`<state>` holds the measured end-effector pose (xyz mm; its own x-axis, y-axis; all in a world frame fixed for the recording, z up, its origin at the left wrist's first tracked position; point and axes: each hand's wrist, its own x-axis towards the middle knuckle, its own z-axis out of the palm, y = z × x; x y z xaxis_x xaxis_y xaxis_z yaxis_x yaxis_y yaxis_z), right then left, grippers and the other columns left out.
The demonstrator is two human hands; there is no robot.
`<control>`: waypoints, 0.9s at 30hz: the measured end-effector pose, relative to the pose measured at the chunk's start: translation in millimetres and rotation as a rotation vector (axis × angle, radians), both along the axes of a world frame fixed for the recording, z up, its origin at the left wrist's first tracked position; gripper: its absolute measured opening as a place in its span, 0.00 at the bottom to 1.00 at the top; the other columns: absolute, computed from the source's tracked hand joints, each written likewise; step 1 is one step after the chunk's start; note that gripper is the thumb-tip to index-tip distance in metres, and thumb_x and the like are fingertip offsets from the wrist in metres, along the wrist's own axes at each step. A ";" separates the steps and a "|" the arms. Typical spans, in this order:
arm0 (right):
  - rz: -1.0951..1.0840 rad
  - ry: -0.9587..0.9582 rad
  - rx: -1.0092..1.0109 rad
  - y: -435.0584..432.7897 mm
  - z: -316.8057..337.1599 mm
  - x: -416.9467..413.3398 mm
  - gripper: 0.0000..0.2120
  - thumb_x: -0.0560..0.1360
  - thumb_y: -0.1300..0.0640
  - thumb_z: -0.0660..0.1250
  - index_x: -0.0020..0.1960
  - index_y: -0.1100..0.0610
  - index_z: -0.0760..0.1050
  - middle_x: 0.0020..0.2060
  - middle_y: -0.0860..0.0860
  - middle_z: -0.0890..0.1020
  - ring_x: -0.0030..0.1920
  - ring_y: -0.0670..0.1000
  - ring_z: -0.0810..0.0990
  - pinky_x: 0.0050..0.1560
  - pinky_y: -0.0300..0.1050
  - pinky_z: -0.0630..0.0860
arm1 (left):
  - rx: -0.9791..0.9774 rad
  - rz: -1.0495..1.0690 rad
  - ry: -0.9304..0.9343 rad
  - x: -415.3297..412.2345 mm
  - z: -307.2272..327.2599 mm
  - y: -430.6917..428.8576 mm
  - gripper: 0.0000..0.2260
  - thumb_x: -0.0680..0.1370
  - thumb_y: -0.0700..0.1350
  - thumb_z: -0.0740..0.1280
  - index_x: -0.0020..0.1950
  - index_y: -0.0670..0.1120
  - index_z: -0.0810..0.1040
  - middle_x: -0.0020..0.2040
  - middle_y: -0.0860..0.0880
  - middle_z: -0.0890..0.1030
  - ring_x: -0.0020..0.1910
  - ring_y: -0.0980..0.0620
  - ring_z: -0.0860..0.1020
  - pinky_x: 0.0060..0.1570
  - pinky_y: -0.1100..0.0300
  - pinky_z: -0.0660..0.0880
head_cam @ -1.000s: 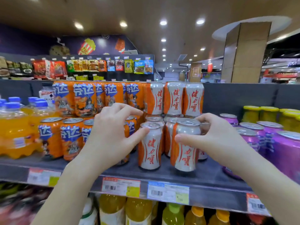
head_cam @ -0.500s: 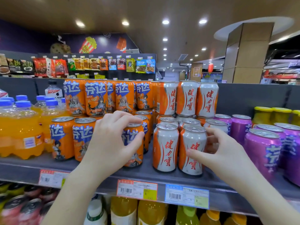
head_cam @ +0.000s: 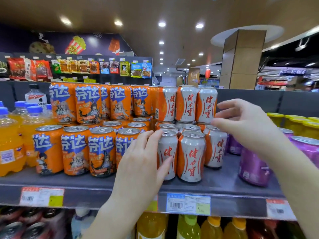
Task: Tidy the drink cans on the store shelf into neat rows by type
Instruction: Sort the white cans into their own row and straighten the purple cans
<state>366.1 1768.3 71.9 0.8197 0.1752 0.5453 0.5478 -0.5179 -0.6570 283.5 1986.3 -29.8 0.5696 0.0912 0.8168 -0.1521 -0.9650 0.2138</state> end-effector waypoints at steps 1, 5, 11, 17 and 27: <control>-0.030 -0.033 0.039 -0.3 14.0 9.5 0.21 0.73 0.54 0.75 0.65 0.50 0.75 0.51 0.46 0.83 0.49 0.46 0.83 0.48 0.47 0.82 | 0.005 0.002 0.004 0.5 0.4 -0.5 0.30 0.74 0.55 0.73 0.73 0.48 0.72 0.65 0.51 0.76 0.63 0.51 0.76 0.62 0.56 0.76; -0.130 -0.026 0.027 10.3 51.0 61.4 0.30 0.74 0.53 0.75 0.72 0.56 0.68 0.63 0.54 0.79 0.53 0.50 0.79 0.41 0.41 0.78 | -0.020 0.003 0.012 1.5 2.9 -1.7 0.28 0.74 0.55 0.73 0.72 0.50 0.72 0.62 0.53 0.77 0.60 0.52 0.77 0.59 0.56 0.76; 0.005 0.254 -0.065 21.3 47.6 111.4 0.25 0.72 0.52 0.77 0.65 0.58 0.74 0.54 0.53 0.84 0.46 0.47 0.83 0.38 0.41 0.79 | -0.076 0.016 -0.033 3.9 0.1 -6.9 0.27 0.73 0.54 0.74 0.70 0.49 0.74 0.62 0.51 0.77 0.59 0.50 0.77 0.58 0.54 0.76; -0.013 0.034 0.016 10.5 47.9 85.5 0.16 0.71 0.51 0.78 0.53 0.52 0.75 0.42 0.43 0.80 0.42 0.41 0.80 0.36 0.37 0.77 | -0.121 0.031 -0.101 5.8 -3.4 -14.5 0.26 0.73 0.53 0.74 0.70 0.49 0.75 0.64 0.49 0.75 0.63 0.49 0.75 0.61 0.56 0.72; 0.113 0.121 0.064 -34.0 -24.2 -17.4 0.22 0.65 0.53 0.81 0.56 0.47 0.80 0.45 0.41 0.86 0.43 0.37 0.84 0.43 0.38 0.81 | -0.336 0.010 -0.024 12.0 -11.9 -37.3 0.28 0.74 0.44 0.76 0.71 0.40 0.74 0.68 0.41 0.74 0.67 0.41 0.73 0.63 0.51 0.71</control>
<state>348.7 1734.4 47.7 0.8570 0.2384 0.4569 0.5153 -0.4128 -0.7510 295.5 1949.0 -41.6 0.5486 0.3628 0.7532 -0.1516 -0.8428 0.5164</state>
